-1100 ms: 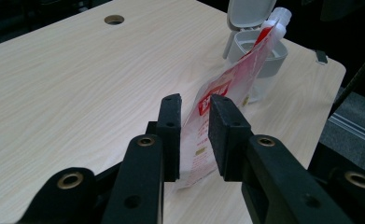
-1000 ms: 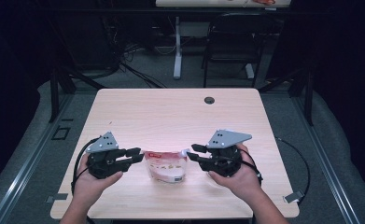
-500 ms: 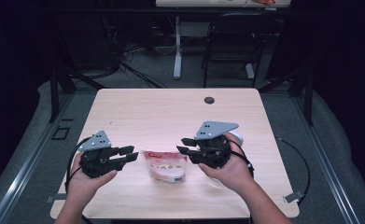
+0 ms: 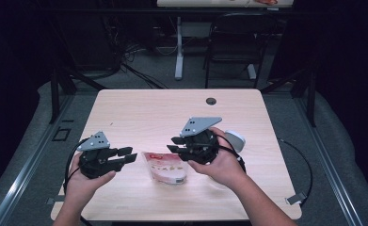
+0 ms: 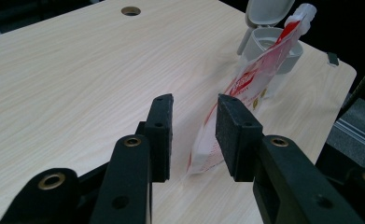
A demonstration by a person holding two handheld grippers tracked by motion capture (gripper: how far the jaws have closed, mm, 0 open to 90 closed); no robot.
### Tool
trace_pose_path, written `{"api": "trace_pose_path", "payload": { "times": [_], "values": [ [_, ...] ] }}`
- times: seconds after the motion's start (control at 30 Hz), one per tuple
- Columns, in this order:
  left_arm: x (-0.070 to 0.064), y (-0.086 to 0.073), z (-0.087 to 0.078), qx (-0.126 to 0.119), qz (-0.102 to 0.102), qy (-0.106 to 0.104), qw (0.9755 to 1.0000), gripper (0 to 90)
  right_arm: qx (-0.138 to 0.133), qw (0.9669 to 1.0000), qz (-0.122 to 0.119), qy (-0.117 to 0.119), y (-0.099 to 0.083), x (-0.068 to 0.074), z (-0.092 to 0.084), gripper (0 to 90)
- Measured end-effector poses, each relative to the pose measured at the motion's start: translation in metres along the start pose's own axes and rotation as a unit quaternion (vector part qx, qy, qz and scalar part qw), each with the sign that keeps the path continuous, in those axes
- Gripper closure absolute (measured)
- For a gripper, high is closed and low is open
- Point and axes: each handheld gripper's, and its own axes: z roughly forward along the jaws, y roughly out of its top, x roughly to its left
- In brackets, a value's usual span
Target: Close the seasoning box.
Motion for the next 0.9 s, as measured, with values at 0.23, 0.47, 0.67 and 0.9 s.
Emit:
{"api": "trace_pose_path", "payload": {
  "times": [0.23, 0.47, 0.67, 0.9],
  "values": [
    [0.003, -0.001, -0.001, 0.003, -0.003, -0.001, 1.0, 66.9, 0.014, 0.9998, -0.01, 0.005, 0.006, 0.002, 0.007, 71.4],
    [0.007, -0.002, -0.005, 0.001, -0.007, 0.004, 1.0, 66.8, 0.031, 0.9992, -0.02, 0.018, 0.012, 0.006, 0.02, 71.4],
    [0.009, -0.003, -0.008, -0.002, -0.01, 0.008, 0.9999, 66.7, 0.041, 0.9985, -0.024, 0.026, 0.015, 0.012, 0.031, 71.1],
    [0.013, -0.005, -0.012, -0.006, -0.013, 0.012, 0.9998, 66.7, 0.064, 0.9966, -0.038, 0.036, 0.018, 0.018, 0.048, 71.1]
  ]
}}
